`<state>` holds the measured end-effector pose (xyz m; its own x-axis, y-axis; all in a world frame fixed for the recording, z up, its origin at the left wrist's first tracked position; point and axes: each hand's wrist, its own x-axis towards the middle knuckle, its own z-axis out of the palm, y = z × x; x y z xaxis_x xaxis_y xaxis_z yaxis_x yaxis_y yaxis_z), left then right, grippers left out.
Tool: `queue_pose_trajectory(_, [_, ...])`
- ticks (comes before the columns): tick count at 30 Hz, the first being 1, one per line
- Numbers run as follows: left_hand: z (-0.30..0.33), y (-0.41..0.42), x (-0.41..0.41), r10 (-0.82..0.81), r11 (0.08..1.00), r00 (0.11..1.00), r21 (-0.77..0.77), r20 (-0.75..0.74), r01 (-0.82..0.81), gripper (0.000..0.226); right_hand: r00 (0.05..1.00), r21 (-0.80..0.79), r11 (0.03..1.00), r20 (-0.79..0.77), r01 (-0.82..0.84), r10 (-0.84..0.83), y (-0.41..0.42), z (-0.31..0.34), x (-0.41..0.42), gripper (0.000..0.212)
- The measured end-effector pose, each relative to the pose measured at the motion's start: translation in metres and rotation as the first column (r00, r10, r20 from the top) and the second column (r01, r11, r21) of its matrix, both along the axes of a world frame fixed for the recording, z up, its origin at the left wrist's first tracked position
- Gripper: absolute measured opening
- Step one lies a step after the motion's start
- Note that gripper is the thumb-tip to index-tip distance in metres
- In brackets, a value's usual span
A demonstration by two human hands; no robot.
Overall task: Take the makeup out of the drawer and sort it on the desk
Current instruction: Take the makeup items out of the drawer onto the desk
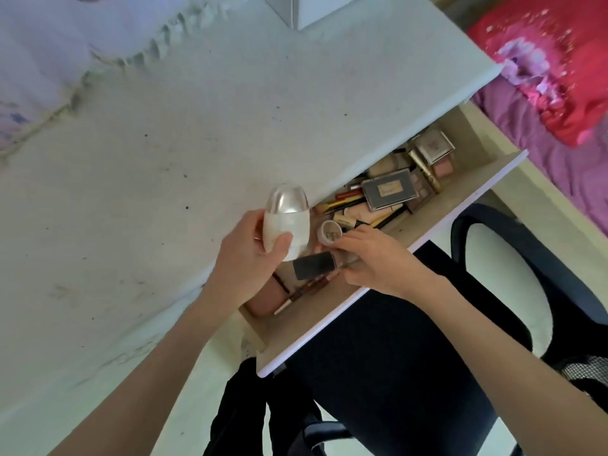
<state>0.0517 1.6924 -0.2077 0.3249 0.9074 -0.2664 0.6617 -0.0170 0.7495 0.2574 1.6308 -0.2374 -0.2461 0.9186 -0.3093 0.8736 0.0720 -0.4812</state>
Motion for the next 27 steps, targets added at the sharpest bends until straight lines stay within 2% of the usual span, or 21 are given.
queue_pose_trajectory(3, [0.018, 0.024, -0.011, 0.173, 0.982, 0.98, 0.062, 0.096, -0.179, 0.027, 0.961, 0.073, 0.971, -0.174, 0.228, -0.213, 0.009, 0.022, -0.01, 0.032])
queue_pose_trajectory(6, [0.022, 0.048, -0.03, 0.317, 0.941, 0.937, 0.079, 0.146, -0.33, 0.029, 0.829, 0.05, 0.885, -0.378, 0.463, -0.413, 0.035, 0.038, -0.032, 0.014])
queue_pose_trajectory(9, [0.018, 0.07, -0.052, 0.397, 0.906, 0.904, 0.091, 0.158, -0.414, 0.031, 0.699, 0.007, 0.807, -0.505, 0.59, -0.507, 0.073, 0.046, -0.06, 0.015])
queue_pose_trajectory(12, [0.015, 0.093, -0.072, 0.459, 0.876, 0.878, 0.097, 0.135, -0.473, 0.032, 0.647, -0.022, 0.776, -0.538, 0.631, -0.541, 0.106, 0.045, -0.09, 0.015])
queue_pose_trajectory(17, [0.007, 0.133, -0.1, 0.537, 0.835, 0.835, 0.059, 0.122, -0.546, 0.035, 0.676, -0.006, 0.786, -0.506, 0.618, -0.536, 0.156, 0.034, -0.129, 0.017])
queue_pose_trajectory(23, [-0.002, 0.203, -0.113, 0.563, 0.824, 0.811, -0.039, 0.159, -0.565, 0.03, 0.651, 0.016, 0.757, -0.522, 0.654, -0.551, 0.237, 0.024, -0.163, 0.022])
queue_pose_trajectory(27, [-0.003, 0.243, -0.109, 0.584, 0.809, 0.797, -0.031, 0.153, -0.587, 0.017, 0.654, 0.045, 0.761, -0.546, 0.647, -0.524, 0.285, 0.017, -0.181, 0.021])
